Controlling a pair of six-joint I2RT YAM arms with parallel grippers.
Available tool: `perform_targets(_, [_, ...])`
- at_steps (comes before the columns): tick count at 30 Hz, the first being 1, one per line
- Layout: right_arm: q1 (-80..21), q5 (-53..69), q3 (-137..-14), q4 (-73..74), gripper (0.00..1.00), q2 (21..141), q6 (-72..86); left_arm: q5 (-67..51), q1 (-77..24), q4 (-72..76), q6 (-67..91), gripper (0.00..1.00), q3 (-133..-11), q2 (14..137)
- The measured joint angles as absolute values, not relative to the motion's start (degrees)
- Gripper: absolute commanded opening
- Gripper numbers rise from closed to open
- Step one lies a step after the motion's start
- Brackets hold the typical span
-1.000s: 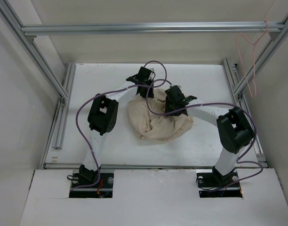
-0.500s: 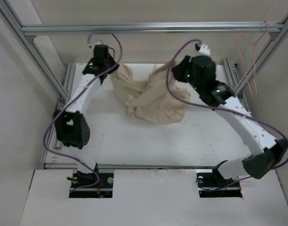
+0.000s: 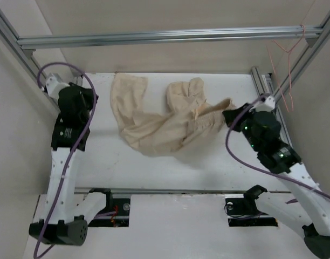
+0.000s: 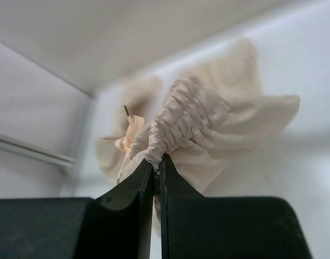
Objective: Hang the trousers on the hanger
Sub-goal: Fold the trousers
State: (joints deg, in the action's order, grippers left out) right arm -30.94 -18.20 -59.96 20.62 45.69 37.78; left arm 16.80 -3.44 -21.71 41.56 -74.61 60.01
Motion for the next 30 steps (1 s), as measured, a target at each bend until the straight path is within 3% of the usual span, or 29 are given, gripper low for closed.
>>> perform_targets(3, [-26.65, -16.8, -46.65, 24.95, 0.07, 47.75, 40.12, 16.73, -4.34, -21.06, 43.13, 0.17, -64.34, 54.35])
perform_targets(7, [-22.15, -15.22, -41.43, 31.11, 0.11, 50.13, 43.27, 14.5, -4.43, -21.82, 44.84, 0.28, -54.78, 55.86])
perform_targets(8, [-21.19, -15.27, -41.43, 31.83, 0.18, 49.67, 44.27, 13.96, -4.38, -22.33, 45.15, 0.33, -53.1, 56.75])
perform_targets(11, [-19.55, -16.36, -41.43, 33.65, 0.64, 48.1, 46.83, 13.06, -3.09, -23.59, 45.63, 0.44, -49.91, 57.23])
perform_targets(14, [-17.98, -17.78, -41.47, 36.36, 0.83, 48.12, 48.03, 12.84, -0.67, -23.31, 46.37, 0.5, -49.52, 57.12])
perform_targets(21, [-18.33, -25.45, -47.16, 41.23, 0.83, 48.93, 45.52, 13.26, -4.36, -20.27, 46.06, 0.58, -53.39, 66.13])
perform_targets(23, [-19.94, -27.64, -49.32, 41.1, 0.64, 49.65, 44.25, 13.5, -7.2, -18.24, 45.12, 0.56, -56.05, 73.01])
perform_targets(25, [-22.72, -29.32, -50.57, 40.86, 0.24, 50.7, 43.35, 13.78, -9.89, -16.82, 44.34, 0.52, -58.19, 79.11])
perform_targets(26, [-24.27, -29.61, -50.76, 40.64, 0.16, 51.22, 42.94, 13.91, -11.16, -16.21, 43.92, 0.5, -58.76, 81.67])
perform_targets(27, [-26.26, -29.91, -50.89, 40.29, 0.15, 51.96, 42.87, 13.98, -12.14, -15.88, 43.62, 0.49, -58.98, 83.4])
perform_targets(28, [-31.24, -29.15, -50.94, 39.07, 0.25, 54.33, 42.26, 13.93, -14.48, -15.9, 42.81, 0.5, -58.98, 86.15])
perform_targets(30, [-33.69, -28.67, -51.0, 38.11, 0.56, 56.38, 41.78, 14.04, -15.4, -16.03, 42.13, 0.54, -59.2, 86.63])
